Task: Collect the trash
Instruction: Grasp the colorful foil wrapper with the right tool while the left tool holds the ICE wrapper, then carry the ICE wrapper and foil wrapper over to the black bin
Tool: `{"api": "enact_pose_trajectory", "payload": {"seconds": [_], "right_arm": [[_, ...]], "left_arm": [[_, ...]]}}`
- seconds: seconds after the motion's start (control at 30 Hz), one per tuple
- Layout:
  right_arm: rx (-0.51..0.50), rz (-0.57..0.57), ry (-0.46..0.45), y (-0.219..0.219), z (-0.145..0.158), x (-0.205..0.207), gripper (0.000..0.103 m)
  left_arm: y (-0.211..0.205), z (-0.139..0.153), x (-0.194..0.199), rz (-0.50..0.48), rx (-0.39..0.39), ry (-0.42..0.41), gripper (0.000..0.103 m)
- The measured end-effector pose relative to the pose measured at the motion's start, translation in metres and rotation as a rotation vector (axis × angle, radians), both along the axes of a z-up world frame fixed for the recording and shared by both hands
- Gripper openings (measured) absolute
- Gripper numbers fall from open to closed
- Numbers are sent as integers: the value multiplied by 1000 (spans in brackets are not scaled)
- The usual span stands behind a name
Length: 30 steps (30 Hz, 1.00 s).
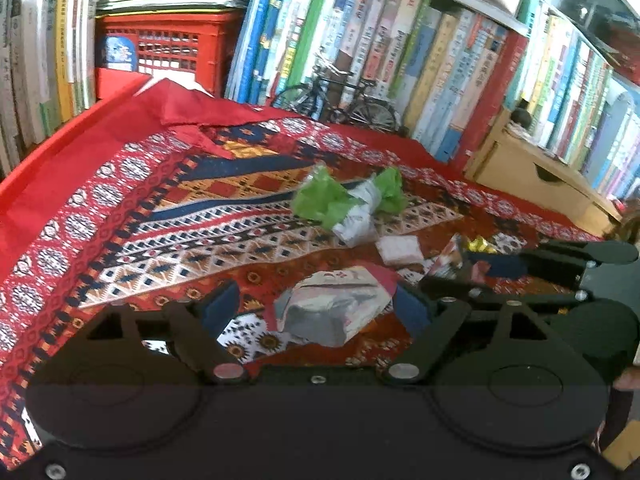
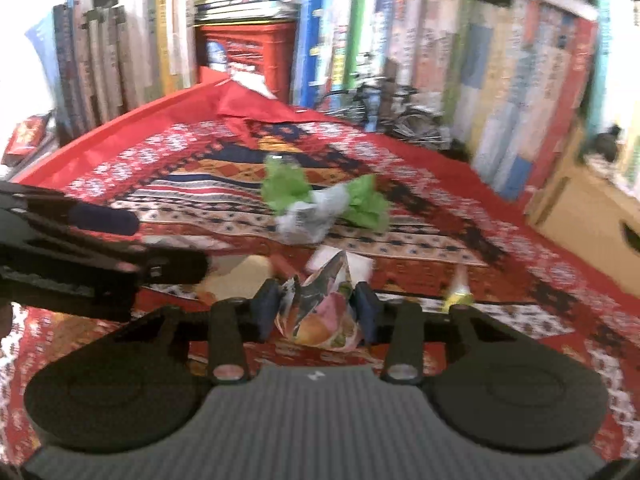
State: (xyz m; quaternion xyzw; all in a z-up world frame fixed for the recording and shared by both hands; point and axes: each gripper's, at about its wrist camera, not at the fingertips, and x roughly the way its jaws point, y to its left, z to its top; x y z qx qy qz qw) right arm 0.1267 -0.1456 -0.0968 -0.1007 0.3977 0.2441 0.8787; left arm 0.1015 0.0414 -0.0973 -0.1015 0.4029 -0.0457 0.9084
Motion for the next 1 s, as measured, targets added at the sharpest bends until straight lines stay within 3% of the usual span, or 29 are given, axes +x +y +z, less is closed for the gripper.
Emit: {"api": "enact_pose_trajectory", "payload": {"seconds": [0.3, 0.33, 0.4, 0.47, 0.5, 1.0], "right_arm": [[-8, -118, 38, -32, -5, 0, 46], [-4, -123, 41, -33, -5, -1, 46], [1, -129, 43, -33, -5, -1, 46], [6, -131, 41, -32, -4, -2, 46], [10, -131, 42, -32, -4, -2, 46], [66, -165, 99, -27, 4, -17, 46]], "left_arm": [[-18, -15, 5, -49, 63, 36, 85], [-21, -18, 6, -52, 74, 44, 82], [-26, -22, 6, -60, 93, 54, 59], [-29, -25, 5, -68, 97, 73, 43], [-29, -25, 3, -67, 90, 73, 40], [-27, -1, -29, -18, 80, 25, 38]]}}
